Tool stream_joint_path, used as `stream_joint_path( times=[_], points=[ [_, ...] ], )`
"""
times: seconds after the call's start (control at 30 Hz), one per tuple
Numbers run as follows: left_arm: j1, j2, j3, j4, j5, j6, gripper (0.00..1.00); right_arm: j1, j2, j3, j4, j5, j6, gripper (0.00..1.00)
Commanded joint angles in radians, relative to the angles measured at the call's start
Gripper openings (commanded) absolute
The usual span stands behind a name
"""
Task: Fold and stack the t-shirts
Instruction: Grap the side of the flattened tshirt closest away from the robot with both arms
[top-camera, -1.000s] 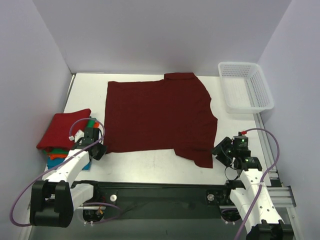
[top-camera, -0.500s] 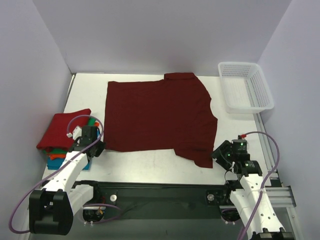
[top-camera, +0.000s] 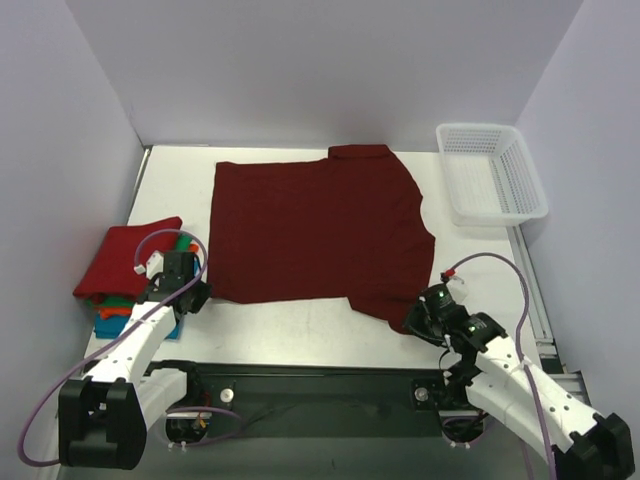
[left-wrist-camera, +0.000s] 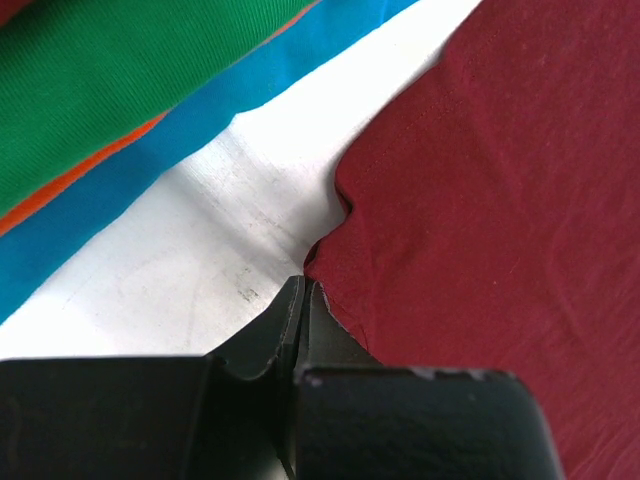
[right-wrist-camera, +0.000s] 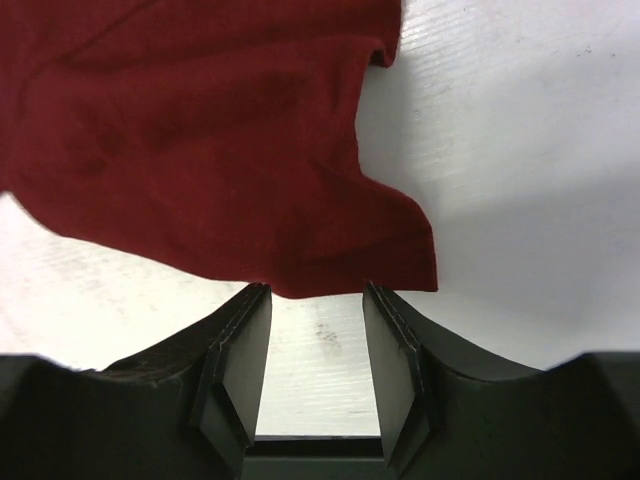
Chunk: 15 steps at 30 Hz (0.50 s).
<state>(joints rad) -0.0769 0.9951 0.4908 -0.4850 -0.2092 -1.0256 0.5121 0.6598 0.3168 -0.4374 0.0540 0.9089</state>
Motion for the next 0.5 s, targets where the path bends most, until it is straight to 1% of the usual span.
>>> stream_joint_path(
  times=[0.0,0.03,0.07,0.13,0.17,0.27,0.33,0.47],
  points=[
    [-0.003,-0.009,0.032,0.017,0.007,0.015,0.0,0.08,0.09,0.064,-0.014,0.173,0.031,0.42],
    [-0.003,-0.009,0.032,0.019,0.008,0.015,0.0,0.133,0.11,0.074,-0.015,0.194,0.033,0.41],
    [-0.003,-0.007,0.032,0.022,0.008,0.015,0.0,0.156,0.13,0.085,-0.017,0.239,0.041,0.41],
    [-0.003,-0.007,0.034,0.02,0.01,0.016,0.0,0.212,0.193,0.114,-0.018,0.279,0.045,0.41],
    [-0.003,-0.007,0.034,0.02,0.008,0.016,0.0,0.257,0.216,0.126,-0.02,0.299,0.048,0.42],
    [-0.003,-0.006,0.031,0.023,0.013,0.018,0.0,0.342,0.332,0.171,-0.02,0.372,0.056,0.44],
    [-0.003,-0.007,0.031,0.023,0.013,0.019,0.0,0.374,0.375,0.201,-0.02,0.406,0.061,0.47],
    [-0.003,-0.01,0.031,0.022,0.013,0.024,0.0,0.413,0.466,0.235,-0.021,0.422,0.064,0.47]
  ],
)
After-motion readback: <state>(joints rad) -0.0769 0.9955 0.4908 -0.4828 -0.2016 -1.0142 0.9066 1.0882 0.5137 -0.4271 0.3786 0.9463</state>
